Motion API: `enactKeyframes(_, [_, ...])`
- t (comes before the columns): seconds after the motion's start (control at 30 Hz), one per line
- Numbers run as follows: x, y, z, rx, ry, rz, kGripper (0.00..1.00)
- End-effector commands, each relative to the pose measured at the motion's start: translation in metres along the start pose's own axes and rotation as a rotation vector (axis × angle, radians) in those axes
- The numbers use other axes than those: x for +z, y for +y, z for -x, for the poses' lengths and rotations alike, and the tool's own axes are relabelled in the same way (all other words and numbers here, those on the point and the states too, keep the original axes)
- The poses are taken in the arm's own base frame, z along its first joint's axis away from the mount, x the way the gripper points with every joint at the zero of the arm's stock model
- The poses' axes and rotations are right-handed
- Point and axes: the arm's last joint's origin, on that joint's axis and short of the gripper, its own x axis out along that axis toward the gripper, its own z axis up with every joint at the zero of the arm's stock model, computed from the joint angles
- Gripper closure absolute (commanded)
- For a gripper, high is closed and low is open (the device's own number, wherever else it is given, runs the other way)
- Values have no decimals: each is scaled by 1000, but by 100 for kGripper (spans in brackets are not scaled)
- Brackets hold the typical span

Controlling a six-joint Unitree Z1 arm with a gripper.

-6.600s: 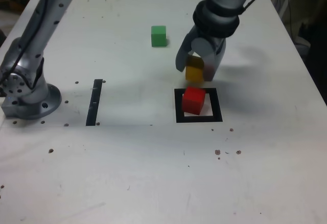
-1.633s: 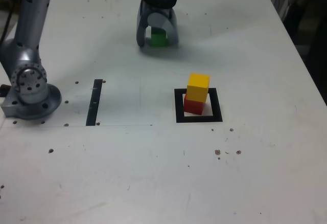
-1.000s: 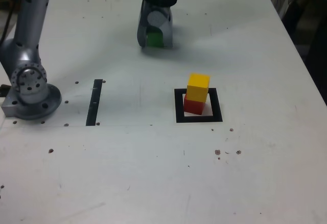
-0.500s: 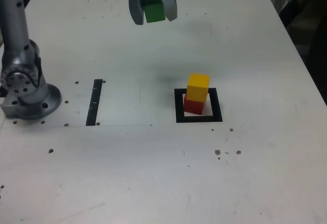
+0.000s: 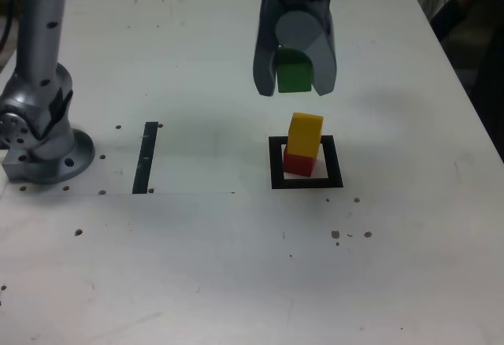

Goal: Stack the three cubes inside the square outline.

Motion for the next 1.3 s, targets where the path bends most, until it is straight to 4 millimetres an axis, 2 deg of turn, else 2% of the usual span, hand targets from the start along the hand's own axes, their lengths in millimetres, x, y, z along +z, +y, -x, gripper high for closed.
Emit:
enactKeyframes(0.0, [7,-3,-6,2,28,-4,92])
enactKeyframes(0.33, [30,-9,-29,-16,89,-8,92])
enactKeyframes(0.77, [40,-12,-41,-26,110,-17,91])
enactKeyframes(1.13, [43,-7,-44,-25,115,-13,66])
enactKeyframes(1.27, [42,-7,-46,-31,126,-11,48])
